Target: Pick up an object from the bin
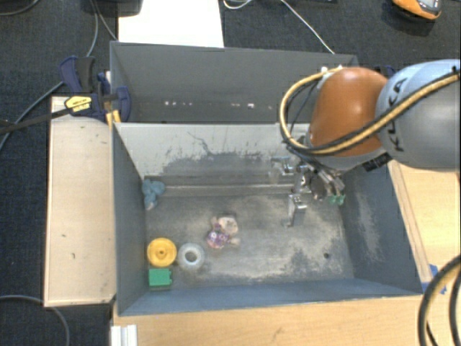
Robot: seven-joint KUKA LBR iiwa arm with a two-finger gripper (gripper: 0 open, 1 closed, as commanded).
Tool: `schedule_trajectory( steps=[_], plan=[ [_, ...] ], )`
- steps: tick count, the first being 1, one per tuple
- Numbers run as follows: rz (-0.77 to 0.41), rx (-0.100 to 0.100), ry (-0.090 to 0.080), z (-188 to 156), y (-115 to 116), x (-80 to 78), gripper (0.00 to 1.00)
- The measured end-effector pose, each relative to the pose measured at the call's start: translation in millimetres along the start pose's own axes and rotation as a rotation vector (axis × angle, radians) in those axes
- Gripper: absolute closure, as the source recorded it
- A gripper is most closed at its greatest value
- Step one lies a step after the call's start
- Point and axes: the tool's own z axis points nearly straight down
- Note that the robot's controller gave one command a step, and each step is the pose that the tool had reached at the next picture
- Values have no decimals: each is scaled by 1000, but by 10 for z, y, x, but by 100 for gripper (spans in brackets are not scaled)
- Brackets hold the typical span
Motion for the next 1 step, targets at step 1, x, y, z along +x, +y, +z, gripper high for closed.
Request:
schedule_trajectory(
  steps=[1],
  plan=[
    [84,-2,-2,374,707,-47,0]
  ],
)
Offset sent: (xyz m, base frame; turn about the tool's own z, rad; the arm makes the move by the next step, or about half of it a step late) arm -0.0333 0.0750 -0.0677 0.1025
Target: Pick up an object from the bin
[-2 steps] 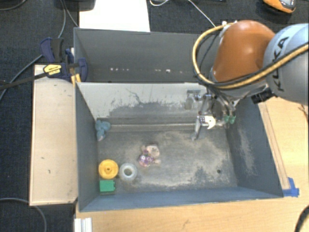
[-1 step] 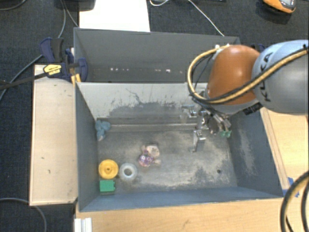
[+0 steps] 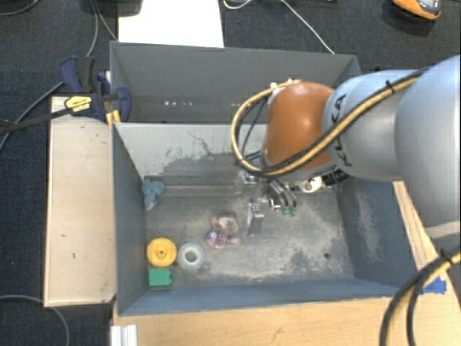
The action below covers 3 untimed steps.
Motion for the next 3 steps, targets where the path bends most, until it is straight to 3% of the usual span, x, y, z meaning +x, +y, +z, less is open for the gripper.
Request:
schedule_trajectory(
  steps=[1,2,3],
  plan=[
    [17,1,5,316,56,313,0],
    [-33,-1,-5,295,279,250,0],
    [-131,0,4,296,179,435,100]
  ],
)
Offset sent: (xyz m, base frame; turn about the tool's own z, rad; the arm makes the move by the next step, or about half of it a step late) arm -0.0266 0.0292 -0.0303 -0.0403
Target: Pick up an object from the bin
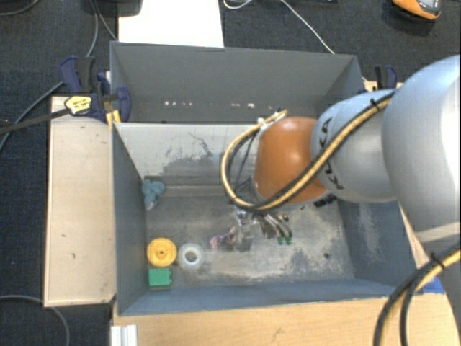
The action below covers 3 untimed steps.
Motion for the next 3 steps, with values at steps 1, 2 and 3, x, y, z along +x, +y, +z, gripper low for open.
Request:
schedule_trajectory(
  steps=[1,2,3],
  plan=[
    [1,0,0,0,0,0,100],
    [-23,0,1,-25,-72,66,100],
    [0,-1,0,1,4,51,0]
  ],
)
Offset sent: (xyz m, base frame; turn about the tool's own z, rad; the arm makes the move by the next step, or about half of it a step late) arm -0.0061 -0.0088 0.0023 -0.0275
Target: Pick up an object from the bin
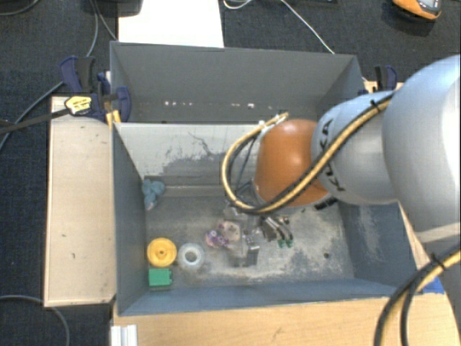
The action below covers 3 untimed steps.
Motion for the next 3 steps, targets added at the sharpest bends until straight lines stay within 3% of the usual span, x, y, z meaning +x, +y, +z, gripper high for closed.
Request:
schedule_trajectory(
  steps=[1,3],
  plan=[
    [2,0,0,-1,-3,0,100],
    [-26,0,3,-2,46,80,100]
  ],
)
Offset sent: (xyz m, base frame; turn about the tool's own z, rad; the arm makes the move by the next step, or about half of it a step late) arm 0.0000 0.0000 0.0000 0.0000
